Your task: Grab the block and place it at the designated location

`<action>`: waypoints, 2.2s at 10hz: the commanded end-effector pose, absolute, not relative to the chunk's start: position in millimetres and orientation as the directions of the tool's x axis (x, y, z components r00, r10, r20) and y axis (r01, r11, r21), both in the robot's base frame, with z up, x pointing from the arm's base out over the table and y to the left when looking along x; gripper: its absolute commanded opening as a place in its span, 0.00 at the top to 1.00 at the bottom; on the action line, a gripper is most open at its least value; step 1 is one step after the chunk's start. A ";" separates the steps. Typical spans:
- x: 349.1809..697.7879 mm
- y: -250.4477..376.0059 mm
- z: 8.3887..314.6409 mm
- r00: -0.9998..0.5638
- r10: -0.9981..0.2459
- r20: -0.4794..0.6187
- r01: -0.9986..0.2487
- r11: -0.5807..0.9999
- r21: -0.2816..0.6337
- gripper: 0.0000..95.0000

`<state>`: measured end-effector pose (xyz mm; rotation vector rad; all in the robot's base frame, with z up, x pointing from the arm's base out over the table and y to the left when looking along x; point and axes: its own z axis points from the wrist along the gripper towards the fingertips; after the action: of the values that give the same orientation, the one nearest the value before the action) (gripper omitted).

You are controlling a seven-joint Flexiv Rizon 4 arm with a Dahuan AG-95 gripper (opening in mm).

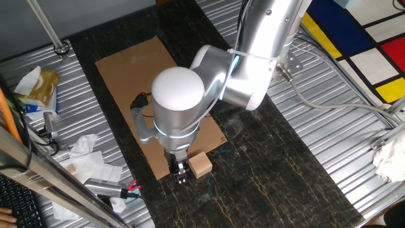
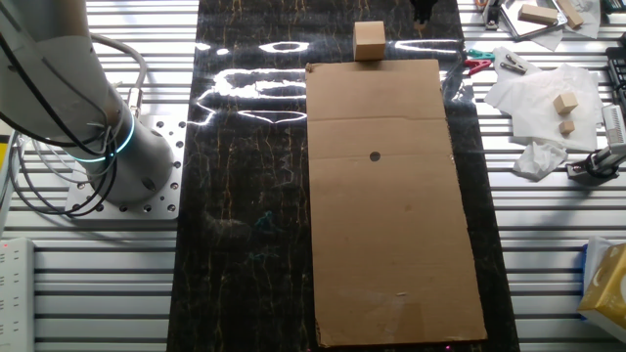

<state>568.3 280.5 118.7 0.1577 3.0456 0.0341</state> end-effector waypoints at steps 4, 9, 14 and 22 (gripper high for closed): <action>568.1 280.6 118.9 -0.991 0.099 -0.093 0.097 0.995 0.027 0.40; 568.1 280.6 118.9 -0.991 0.091 -0.095 0.090 0.996 0.024 0.40; 568.1 280.6 118.9 -0.993 0.073 -0.090 0.072 0.997 0.020 0.40; 567.7 280.7 120.8 -0.993 0.078 -0.088 0.077 0.997 0.011 0.40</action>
<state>567.8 281.3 121.2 0.1130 3.0509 0.0123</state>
